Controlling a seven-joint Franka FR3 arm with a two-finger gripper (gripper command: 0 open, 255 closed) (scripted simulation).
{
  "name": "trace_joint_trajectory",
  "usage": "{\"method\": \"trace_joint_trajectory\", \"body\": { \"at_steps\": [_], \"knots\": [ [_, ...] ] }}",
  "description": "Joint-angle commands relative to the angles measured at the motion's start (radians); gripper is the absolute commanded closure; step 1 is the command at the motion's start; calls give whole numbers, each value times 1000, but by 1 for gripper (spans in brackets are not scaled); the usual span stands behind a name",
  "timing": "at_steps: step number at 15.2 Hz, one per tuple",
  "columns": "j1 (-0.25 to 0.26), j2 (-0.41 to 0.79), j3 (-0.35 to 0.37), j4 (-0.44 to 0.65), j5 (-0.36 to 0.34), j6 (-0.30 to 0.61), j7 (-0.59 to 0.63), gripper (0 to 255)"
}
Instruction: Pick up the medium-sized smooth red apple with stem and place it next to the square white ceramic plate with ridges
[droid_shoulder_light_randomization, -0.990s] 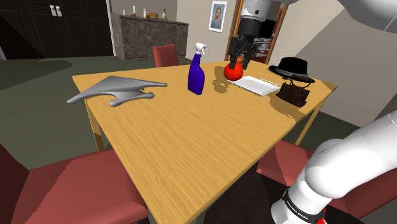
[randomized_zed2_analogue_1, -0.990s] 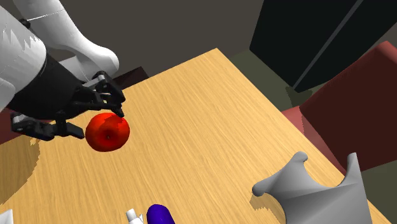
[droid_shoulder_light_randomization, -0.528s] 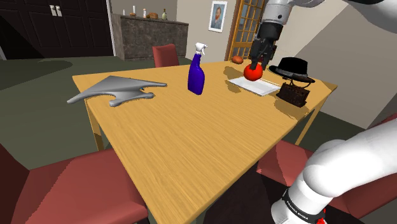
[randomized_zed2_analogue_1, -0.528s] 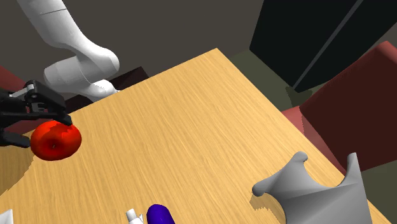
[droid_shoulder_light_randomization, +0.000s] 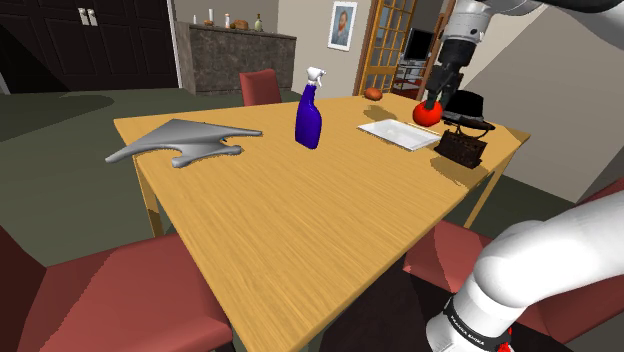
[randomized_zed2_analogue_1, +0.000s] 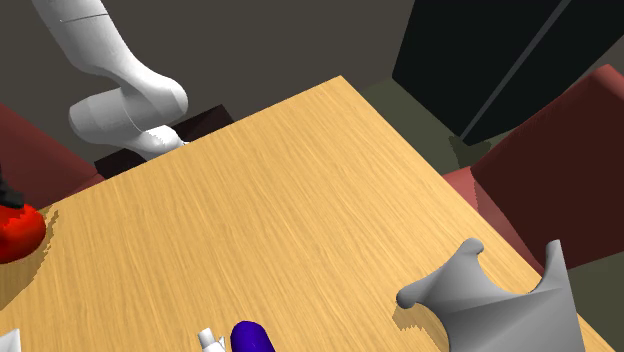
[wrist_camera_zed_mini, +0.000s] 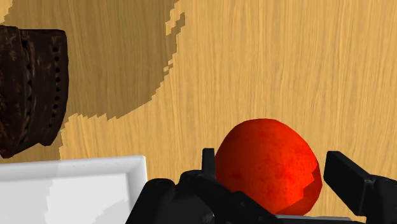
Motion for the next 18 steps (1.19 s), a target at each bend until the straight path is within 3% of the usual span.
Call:
{"method": "trace_joint_trajectory", "body": {
  "at_steps": [1,2,18],
  "knots": [
    [-14,-1,-42,-1,-25,-1,-58,255],
    [-23,6,-74,11,-41,-6,-99,255],
    [-40,-71,-80,-270,-65,201,-98,255]
  ]
}}
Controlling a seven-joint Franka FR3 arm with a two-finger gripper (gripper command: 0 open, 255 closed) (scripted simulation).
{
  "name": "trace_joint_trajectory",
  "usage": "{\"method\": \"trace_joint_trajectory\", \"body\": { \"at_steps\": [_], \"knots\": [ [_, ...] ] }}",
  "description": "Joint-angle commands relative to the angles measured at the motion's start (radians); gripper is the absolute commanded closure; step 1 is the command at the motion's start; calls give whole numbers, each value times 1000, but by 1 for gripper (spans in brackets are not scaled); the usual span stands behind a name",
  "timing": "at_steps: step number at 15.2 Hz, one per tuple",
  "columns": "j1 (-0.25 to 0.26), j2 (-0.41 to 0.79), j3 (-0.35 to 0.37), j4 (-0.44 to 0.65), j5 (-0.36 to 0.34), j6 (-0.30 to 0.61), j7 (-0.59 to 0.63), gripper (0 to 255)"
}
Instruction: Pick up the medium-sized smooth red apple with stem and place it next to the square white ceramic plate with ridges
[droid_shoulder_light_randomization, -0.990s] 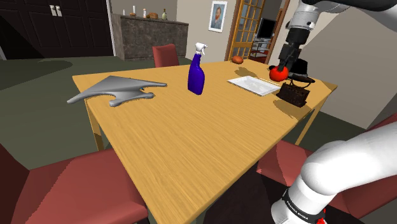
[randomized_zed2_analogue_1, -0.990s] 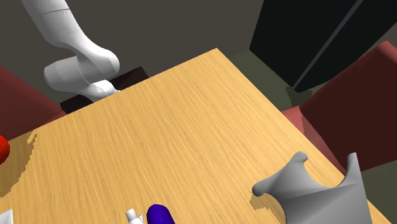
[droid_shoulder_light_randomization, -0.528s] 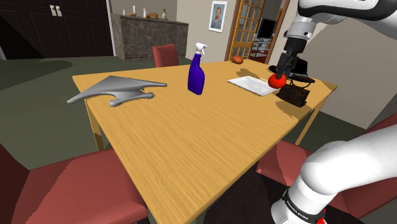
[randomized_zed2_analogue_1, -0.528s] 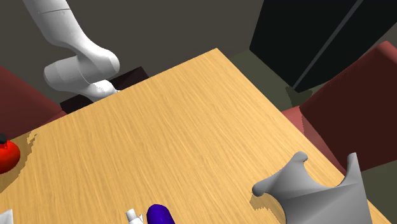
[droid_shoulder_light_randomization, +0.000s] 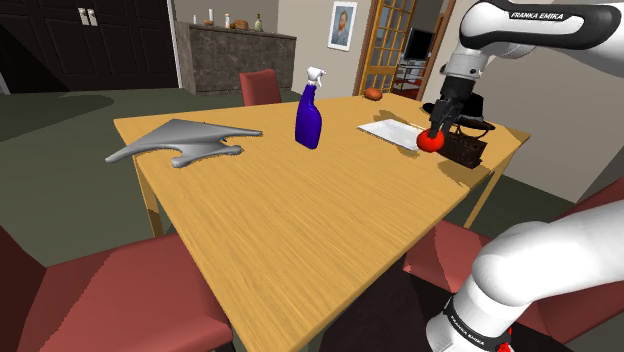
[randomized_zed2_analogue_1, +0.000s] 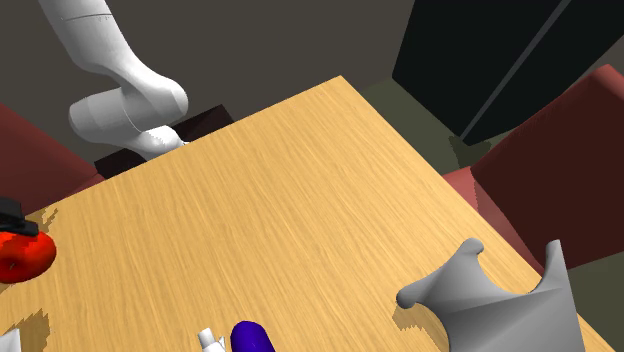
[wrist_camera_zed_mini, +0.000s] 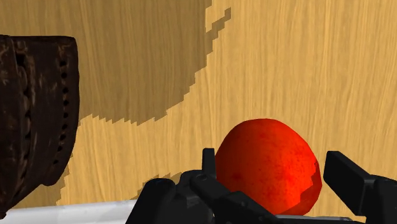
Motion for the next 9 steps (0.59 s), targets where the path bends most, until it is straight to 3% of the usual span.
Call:
{"method": "trace_joint_trajectory", "body": {
  "at_steps": [1,9],
  "knots": [
    [-2,-6,-3,-32,-3,26,-2,255],
    [-10,-23,-13,-154,-14,132,-5,255]
  ]
}}
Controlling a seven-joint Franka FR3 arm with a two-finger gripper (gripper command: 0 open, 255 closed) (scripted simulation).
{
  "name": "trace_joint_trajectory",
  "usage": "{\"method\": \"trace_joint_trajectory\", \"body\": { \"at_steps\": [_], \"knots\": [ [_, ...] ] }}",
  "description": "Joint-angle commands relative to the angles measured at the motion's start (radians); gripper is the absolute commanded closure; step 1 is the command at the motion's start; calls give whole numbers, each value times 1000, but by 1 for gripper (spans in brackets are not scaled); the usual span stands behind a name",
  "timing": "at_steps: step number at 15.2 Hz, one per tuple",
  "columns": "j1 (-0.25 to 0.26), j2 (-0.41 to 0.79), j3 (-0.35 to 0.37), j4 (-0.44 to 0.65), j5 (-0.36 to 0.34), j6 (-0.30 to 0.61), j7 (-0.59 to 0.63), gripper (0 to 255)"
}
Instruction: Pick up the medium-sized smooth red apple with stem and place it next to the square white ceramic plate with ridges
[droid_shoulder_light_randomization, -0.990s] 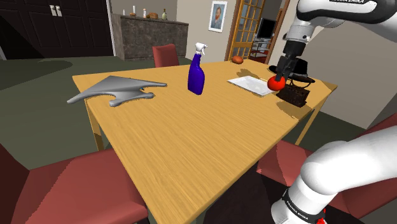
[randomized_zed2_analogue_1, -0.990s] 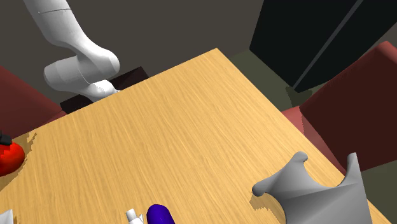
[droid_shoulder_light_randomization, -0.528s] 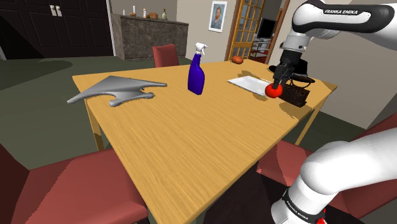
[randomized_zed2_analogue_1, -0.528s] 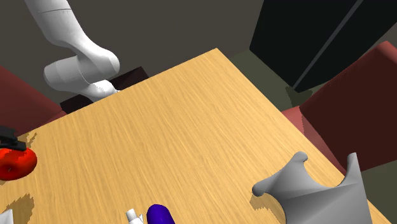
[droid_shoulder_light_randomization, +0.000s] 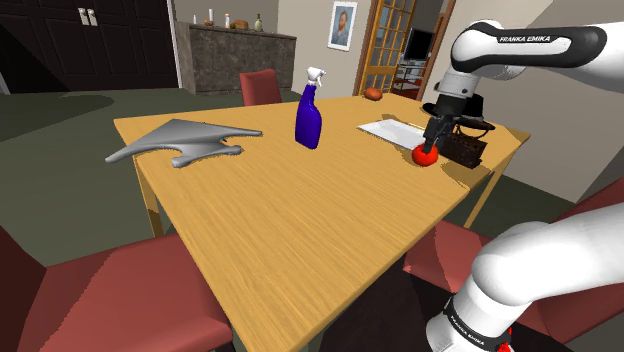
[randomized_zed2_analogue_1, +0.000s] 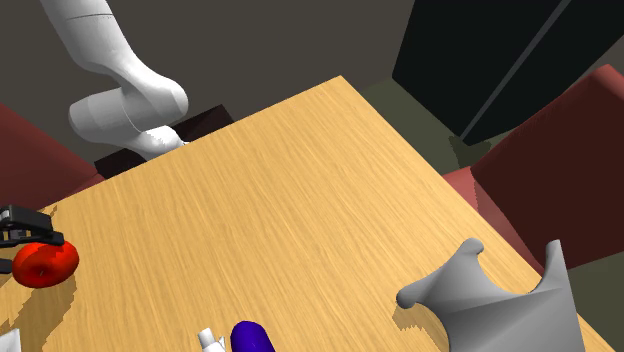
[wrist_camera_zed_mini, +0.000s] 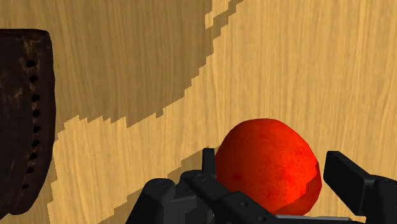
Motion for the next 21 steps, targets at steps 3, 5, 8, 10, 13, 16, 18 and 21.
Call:
{"method": "trace_joint_trajectory", "body": {
  "at_steps": [3,5,8,10,13,16,18,21],
  "knots": [
    [0,0,-1,-14,-1,14,0,255],
    [0,0,-1,-14,-1,14,0,255],
    [0,0,-1,-14,-1,14,0,255],
    [0,0,-1,-14,-1,14,0,0],
    [0,0,-1,-14,-1,14,0,0],
    [4,16,0,65,5,-49,-4,0],
    [8,35,0,140,10,-105,-8,0],
    [8,35,0,140,10,-105,-8,0]
  ]
}}
